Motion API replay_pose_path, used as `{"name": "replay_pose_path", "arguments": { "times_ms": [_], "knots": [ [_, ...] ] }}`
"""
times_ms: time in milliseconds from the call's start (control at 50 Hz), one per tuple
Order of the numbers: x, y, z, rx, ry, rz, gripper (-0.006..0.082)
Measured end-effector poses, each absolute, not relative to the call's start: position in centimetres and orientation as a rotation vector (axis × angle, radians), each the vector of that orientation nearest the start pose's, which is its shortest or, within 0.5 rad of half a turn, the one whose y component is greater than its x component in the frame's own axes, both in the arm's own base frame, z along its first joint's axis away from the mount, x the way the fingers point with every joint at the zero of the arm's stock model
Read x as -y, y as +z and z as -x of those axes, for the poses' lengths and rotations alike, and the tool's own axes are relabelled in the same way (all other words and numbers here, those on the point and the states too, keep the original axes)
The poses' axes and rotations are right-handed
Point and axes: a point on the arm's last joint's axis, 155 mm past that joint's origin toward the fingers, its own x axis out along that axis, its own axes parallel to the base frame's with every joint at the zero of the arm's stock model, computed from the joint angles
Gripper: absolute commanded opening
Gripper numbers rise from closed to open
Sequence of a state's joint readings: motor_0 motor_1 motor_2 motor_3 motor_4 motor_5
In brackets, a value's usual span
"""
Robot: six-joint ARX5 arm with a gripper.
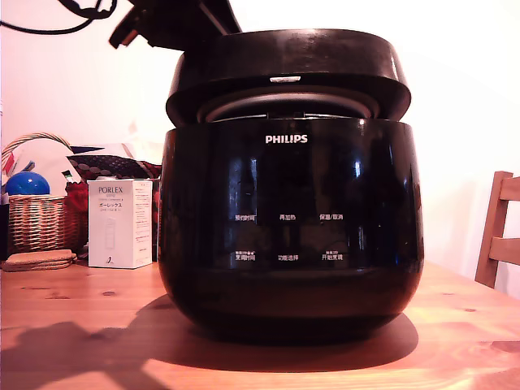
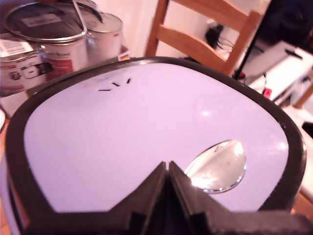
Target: Close the rice cooker by pressing the lid down with medium force
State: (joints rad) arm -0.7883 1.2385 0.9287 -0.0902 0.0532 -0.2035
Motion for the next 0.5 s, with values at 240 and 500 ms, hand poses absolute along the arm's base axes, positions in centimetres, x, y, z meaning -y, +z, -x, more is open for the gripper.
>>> {"name": "replay_pose_path", "arguments": {
  "times_ms": [240,500],
  "knots": [
    [30.2,22.1,-28.4,-0.437,-0.752,0.037,-0.0020],
    [29.3,22.0,-29.2,-0.384,-0.689,0.063,-0.0020]
  ]
}}
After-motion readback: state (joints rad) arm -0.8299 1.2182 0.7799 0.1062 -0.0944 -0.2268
